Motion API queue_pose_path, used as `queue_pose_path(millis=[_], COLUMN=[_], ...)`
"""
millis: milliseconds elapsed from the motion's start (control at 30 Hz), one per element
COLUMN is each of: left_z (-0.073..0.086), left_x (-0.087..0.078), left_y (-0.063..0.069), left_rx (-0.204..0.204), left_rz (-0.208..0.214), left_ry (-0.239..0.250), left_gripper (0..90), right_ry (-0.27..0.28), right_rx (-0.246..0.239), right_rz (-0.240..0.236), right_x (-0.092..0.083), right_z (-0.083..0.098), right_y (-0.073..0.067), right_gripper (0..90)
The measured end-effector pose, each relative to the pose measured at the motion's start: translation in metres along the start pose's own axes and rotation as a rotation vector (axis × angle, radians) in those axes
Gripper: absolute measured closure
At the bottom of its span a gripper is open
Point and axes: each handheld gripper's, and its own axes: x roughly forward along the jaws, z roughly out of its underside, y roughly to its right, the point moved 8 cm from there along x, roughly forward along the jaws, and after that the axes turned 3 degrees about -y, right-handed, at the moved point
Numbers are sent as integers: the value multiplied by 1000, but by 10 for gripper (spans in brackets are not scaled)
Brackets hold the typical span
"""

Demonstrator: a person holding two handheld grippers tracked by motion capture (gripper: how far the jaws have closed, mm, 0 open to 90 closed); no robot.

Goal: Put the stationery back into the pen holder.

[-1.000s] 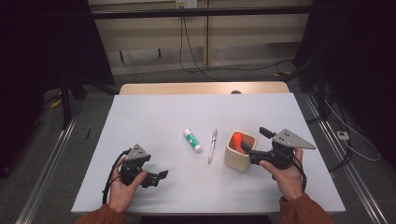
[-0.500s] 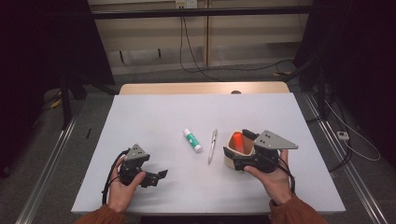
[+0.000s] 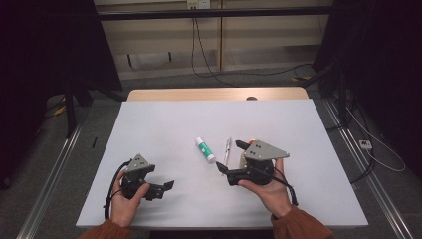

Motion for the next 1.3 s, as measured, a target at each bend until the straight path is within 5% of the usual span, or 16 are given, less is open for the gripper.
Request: queue_pose_path(millis=[333,467,700,1133,1300], left_z=[7,7,7,6,6], left_x=[-12,-10,-10,-9,-9], left_y=[-3,-3,-2,-2,-1], left_rx=[-17,-16,-18,-20,-16], left_rz=[1,7,15,23,27], left_ry=[17,13,17,12,13], left_gripper=[60,62,62,62,62], right_ry=[-61,-113,-148,-188,-245], right_rx=[-18,19,9,44,75], right_rz=[-45,-71,-22,0,0], right_x=[35,53,74,107,125], right_z=[4,11,14,21,27], right_y=[-23,-30,-22,-19,-14], right_gripper=[122,125,125,140,148])
